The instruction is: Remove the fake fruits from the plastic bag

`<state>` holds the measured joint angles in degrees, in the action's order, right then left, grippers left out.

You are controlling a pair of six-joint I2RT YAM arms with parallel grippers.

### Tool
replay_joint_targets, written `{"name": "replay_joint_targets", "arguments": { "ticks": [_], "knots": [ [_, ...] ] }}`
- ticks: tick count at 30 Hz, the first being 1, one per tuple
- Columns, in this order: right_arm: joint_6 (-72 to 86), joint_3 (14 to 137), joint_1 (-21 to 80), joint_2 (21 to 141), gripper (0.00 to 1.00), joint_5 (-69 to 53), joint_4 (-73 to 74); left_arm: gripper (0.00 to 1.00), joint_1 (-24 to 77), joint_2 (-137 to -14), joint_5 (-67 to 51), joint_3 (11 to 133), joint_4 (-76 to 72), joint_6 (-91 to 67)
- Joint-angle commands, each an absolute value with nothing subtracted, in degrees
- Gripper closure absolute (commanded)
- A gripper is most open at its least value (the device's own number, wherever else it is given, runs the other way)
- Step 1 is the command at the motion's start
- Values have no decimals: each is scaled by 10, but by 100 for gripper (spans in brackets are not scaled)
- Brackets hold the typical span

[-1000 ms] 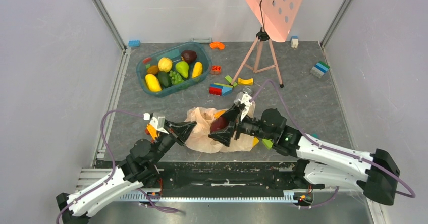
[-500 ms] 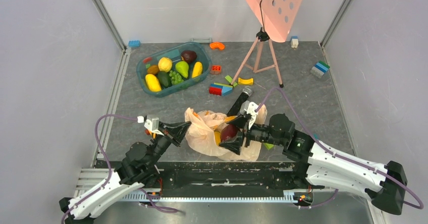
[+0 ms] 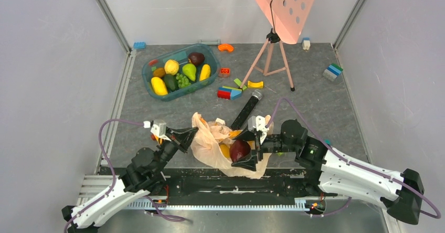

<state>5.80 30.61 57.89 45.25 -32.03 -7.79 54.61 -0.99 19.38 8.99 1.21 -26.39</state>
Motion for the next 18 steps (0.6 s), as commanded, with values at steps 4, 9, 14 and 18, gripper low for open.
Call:
{"name": "replay_joint_targets", "arguments": {
  "ticks": [4,9,14,18],
  "knots": [
    [5,383,579,442,38,-164,-28,98,544,-5,199,100,22,-272],
    [15,433,579,457,35,-59,-20,98,544,-6,196,99,25,-270],
    [74,473,579,509,35,12,-63,98,544,-11,191,93,16,-276],
    [109,496,579,573,34,33,-104,98,544,-41,190,87,-23,-276]
  ]
}}
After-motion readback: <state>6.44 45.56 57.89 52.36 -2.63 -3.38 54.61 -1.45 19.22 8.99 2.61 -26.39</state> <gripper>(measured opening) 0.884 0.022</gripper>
